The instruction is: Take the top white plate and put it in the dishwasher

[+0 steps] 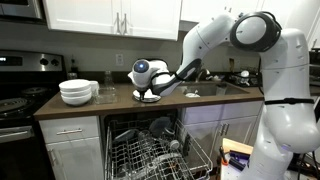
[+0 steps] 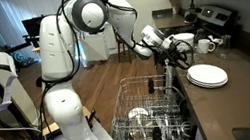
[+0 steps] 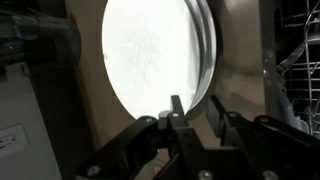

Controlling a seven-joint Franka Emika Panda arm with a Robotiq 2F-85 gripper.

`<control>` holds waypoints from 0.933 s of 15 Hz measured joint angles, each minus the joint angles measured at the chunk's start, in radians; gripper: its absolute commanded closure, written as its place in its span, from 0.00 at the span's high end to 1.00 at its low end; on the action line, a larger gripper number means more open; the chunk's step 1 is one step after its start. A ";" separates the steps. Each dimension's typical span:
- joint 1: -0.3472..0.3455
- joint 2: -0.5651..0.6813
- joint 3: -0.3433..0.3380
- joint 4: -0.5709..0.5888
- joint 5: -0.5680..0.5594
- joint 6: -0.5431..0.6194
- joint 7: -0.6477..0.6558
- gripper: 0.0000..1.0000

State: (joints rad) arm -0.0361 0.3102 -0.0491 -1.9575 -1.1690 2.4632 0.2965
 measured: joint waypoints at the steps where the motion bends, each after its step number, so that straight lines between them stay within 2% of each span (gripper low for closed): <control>1: 0.000 0.002 -0.003 0.000 0.000 0.000 0.000 0.69; 3: -0.002 0.006 -0.009 0.000 0.000 0.000 0.000 0.81; 6: -0.002 0.010 -0.020 0.000 0.000 0.000 -0.001 0.76; 8: -0.003 0.012 -0.026 0.000 0.000 0.000 -0.002 0.65; 9: -0.003 0.013 -0.028 0.000 0.000 0.000 -0.003 0.50; 14: -0.003 0.019 -0.037 0.000 0.000 0.001 -0.003 0.20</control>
State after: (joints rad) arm -0.0394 0.3297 -0.0856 -1.9575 -1.1691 2.4637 0.2937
